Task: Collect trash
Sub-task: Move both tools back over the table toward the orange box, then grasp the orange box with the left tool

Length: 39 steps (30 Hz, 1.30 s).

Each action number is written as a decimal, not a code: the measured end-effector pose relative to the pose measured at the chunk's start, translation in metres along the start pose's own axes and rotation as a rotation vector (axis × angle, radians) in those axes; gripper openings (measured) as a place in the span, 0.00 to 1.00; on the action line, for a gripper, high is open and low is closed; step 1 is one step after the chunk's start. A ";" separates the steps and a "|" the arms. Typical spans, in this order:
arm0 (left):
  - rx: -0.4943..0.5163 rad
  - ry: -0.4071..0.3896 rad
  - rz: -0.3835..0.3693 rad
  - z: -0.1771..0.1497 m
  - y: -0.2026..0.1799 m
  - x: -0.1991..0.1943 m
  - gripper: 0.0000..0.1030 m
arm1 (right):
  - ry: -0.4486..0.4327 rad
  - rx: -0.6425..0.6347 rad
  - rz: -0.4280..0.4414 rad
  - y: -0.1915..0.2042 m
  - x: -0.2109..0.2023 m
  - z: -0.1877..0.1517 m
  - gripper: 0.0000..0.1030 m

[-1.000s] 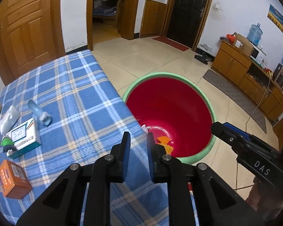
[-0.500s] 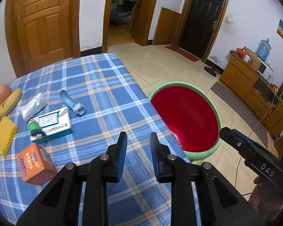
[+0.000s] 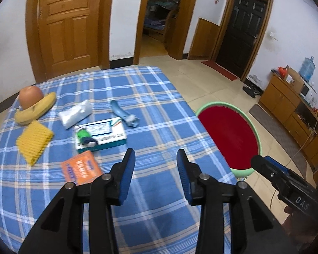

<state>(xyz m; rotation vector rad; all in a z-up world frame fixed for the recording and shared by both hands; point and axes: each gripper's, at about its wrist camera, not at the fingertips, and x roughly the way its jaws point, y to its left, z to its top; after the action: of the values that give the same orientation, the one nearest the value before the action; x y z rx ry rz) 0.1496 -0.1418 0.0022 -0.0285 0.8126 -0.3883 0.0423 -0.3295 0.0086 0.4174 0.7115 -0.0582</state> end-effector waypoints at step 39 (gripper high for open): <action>-0.183 0.022 0.094 -0.027 0.089 -0.001 0.65 | 0.107 -0.100 0.091 0.081 0.038 -0.021 0.73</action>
<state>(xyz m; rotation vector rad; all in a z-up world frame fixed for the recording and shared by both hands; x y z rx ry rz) 0.1584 -0.0553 -0.0313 -0.1563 0.8658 -0.2248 0.0736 -0.2437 -0.0010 0.3584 0.7961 0.0859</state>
